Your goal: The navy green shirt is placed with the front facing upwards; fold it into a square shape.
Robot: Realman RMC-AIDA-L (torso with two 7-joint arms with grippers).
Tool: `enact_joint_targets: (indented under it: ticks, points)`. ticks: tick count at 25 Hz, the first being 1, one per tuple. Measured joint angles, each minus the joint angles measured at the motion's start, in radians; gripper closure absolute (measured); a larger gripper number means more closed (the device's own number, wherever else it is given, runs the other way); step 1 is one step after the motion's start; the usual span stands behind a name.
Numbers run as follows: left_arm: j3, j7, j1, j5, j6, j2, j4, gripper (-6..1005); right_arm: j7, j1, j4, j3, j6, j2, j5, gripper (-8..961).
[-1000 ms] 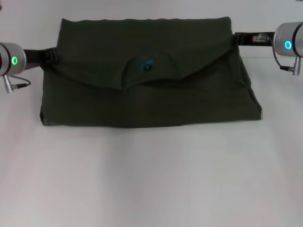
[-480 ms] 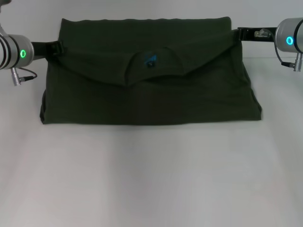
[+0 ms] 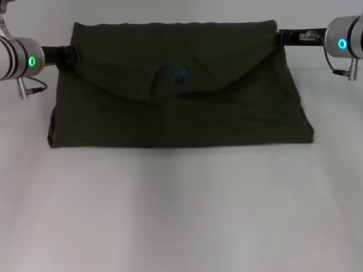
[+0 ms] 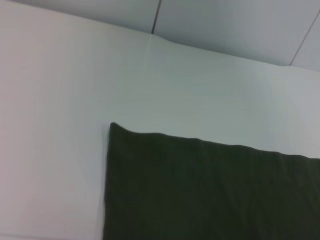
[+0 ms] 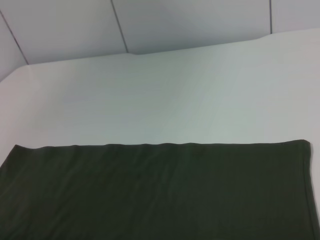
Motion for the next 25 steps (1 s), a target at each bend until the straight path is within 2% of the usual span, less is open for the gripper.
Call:
enact_joint_targets:
  ticks: [5,7,13,16,19,20,21,25]
  points:
    - [0.023,0.000,0.003,-0.008,-0.032,-0.013,0.011,877,0.001,0.000,0.000,0.000,0.006,-0.003,0.000,779]
    - [0.019,-0.002,0.014,-0.009,-0.036,-0.019,0.031,787,0.001,-0.006,0.000,0.006,0.003,-0.007,0.009,776]
    - [0.015,-0.008,0.084,-0.045,-0.018,-0.044,0.133,536,0.025,-0.054,-0.014,0.016,-0.065,-0.028,0.075,537]
    - [0.015,-0.006,0.131,-0.106,0.023,-0.046,0.178,419,0.018,-0.103,-0.038,0.017,-0.154,-0.039,0.148,316]
    - [0.018,-0.002,0.163,-0.144,0.058,-0.045,0.201,277,-0.017,-0.185,-0.079,0.018,-0.259,-0.040,0.247,295]
    - [0.022,0.018,0.204,-0.192,0.112,-0.043,0.221,229,-0.040,-0.214,-0.085,0.019,-0.295,-0.040,0.291,288]
    - [0.021,0.028,0.213,-0.204,0.125,-0.043,0.224,182,-0.062,-0.242,-0.088,0.019,-0.330,-0.040,0.335,281]
    - [0.012,0.125,0.280,-0.307,0.241,-0.039,0.236,148,-0.155,-0.346,-0.080,0.030,-0.468,-0.047,0.496,253]
